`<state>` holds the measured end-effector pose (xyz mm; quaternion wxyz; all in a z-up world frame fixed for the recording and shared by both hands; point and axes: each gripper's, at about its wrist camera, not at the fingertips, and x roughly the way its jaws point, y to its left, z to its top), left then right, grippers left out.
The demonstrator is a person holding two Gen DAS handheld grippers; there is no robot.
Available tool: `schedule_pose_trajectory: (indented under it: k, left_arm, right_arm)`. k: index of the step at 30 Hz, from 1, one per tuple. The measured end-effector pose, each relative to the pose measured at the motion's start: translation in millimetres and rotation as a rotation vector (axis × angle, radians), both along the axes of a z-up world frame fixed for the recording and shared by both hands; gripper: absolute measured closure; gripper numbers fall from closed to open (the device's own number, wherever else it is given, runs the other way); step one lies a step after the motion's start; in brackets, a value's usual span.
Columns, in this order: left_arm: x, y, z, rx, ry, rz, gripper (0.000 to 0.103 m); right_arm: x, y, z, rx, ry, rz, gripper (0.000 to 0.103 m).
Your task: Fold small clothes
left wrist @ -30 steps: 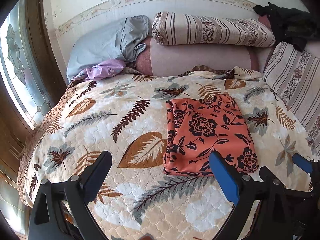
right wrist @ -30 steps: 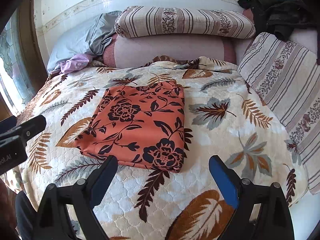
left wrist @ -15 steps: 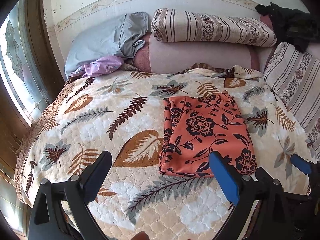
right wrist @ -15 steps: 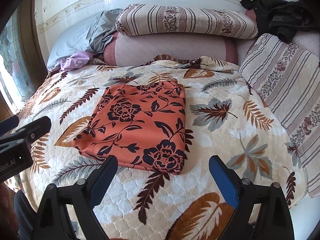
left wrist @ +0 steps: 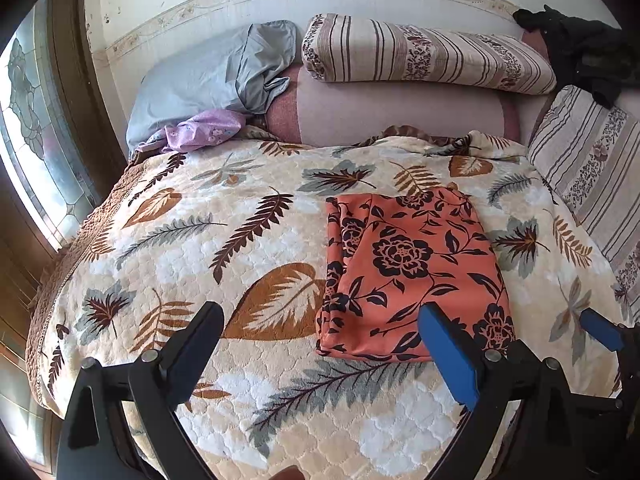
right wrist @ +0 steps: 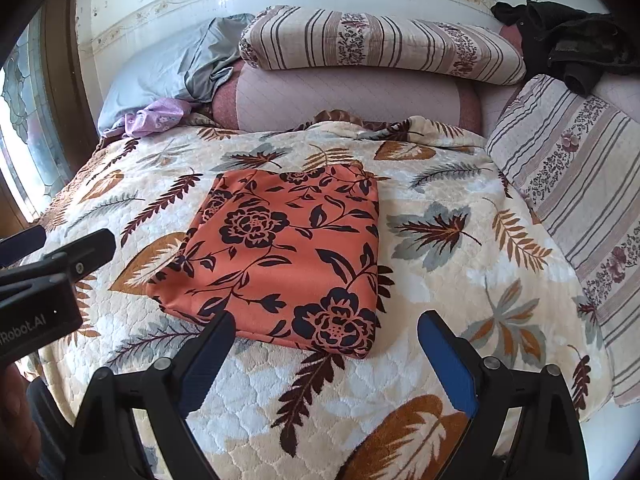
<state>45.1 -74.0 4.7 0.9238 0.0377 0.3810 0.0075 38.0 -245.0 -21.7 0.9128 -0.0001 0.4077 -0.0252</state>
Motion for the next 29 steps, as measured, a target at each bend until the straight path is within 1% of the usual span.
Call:
schedule_pose_trajectory:
  k: [16,20,26,29]
  left_arm:
    - [11.7,0.2,-2.1,-0.012,0.012,-0.003,0.005]
    - [18.1,2.0,-6.2,-0.036,0.03,-0.005,0.005]
    - [20.7,-1.9,-7.2,-0.022,-0.003,-0.031,0.005]
    - [24.0,-3.9,-9.1,-0.015,0.0,-0.038,0.005]
  right_arm:
    - [8.3,5.2,0.2,-0.018,0.005,0.018,0.009]
    - [11.6,4.7,-2.5,-0.018,0.012,0.016,0.009]
    - [18.9,6.0,-8.3,-0.017,0.025,0.019,0.009]
    - [23.1,6.8,-11.8,-0.013,0.033,0.019,0.009]
